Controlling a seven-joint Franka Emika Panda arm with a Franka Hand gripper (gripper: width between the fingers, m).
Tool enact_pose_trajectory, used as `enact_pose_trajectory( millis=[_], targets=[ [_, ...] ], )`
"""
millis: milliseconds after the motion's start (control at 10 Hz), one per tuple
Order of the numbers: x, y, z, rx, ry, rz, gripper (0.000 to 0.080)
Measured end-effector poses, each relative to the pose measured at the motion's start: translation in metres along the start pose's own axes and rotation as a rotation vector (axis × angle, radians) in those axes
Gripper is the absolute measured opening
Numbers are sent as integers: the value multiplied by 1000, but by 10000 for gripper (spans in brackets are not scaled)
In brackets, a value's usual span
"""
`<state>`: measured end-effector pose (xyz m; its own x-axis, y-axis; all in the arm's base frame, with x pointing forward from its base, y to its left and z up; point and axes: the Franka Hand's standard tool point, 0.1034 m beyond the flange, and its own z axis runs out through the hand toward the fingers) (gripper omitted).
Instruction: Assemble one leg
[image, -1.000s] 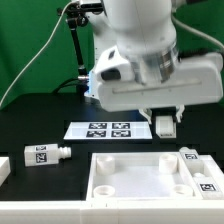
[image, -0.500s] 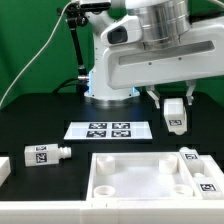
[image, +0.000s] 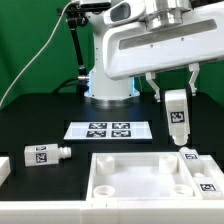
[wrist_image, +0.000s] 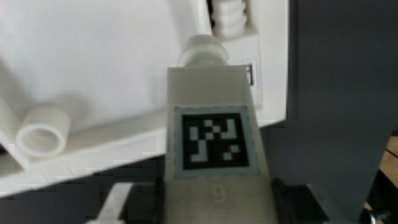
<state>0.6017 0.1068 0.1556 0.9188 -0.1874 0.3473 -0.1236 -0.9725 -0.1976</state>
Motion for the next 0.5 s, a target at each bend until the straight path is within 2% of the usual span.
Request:
enact_pose_trajectory(
  millis=[200, 500],
  targets=[
    [15, -6, -3, 13, 118, -24, 282],
    [10, -4, 1, 9, 116, -33, 282]
  ],
)
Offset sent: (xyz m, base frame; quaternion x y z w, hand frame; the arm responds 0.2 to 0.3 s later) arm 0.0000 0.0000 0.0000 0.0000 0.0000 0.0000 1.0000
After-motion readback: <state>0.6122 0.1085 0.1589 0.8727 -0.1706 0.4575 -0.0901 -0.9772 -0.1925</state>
